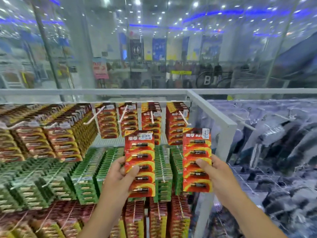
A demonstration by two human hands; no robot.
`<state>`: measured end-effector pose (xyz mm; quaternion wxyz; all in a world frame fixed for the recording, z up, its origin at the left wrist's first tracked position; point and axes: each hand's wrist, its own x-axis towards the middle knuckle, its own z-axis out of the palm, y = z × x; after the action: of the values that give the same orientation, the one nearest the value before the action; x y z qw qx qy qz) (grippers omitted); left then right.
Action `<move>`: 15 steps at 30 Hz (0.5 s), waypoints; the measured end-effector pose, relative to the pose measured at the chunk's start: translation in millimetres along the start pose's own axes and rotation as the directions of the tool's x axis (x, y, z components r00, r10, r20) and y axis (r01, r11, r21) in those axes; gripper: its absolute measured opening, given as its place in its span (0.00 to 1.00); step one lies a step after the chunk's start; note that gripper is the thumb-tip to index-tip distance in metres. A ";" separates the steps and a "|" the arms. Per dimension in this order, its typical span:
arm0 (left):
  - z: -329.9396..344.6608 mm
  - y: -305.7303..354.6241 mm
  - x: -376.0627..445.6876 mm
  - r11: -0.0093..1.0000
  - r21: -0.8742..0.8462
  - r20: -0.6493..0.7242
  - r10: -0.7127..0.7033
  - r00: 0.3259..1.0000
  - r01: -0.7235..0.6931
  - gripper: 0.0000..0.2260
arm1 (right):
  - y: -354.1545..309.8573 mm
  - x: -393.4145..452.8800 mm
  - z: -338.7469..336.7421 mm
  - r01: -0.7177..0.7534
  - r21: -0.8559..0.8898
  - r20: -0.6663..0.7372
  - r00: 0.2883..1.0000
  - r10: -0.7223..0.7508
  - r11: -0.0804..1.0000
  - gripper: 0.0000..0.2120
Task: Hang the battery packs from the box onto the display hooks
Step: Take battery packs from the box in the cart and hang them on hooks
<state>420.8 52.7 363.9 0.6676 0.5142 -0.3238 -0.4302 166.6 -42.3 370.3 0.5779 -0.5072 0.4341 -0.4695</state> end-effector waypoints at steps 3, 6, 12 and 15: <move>10.0 3.2 4.9 1.000 0.005 0.035 0.019 0.999 -0.019 0.12 | -3.1 6.5 1.1 0.018 -0.020 0.003 1.000 -0.018 1.000 0.09; 18.5 3.2 10.8 0.999 0.030 0.054 0.037 0.998 -0.039 0.12 | -2.4 10.5 6.8 0.043 -0.026 0.015 0.999 -0.043 0.999 0.11; 36.9 6.9 23.8 0.998 0.034 0.078 0.057 0.995 -0.060 0.13 | -3.3 21.8 14.8 0.036 -0.002 0.011 0.999 -0.036 0.999 0.12; 42.8 7.1 28.9 0.998 0.016 0.076 0.059 0.995 -0.061 0.14 | -4.7 26.7 18.1 0.018 0.014 0.004 1.000 -0.018 1.000 0.09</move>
<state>397.3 9.7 381.7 0.6627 0.4937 -0.3681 -0.4261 188.7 -65.6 376.2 0.5781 -0.5080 0.4250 -0.4765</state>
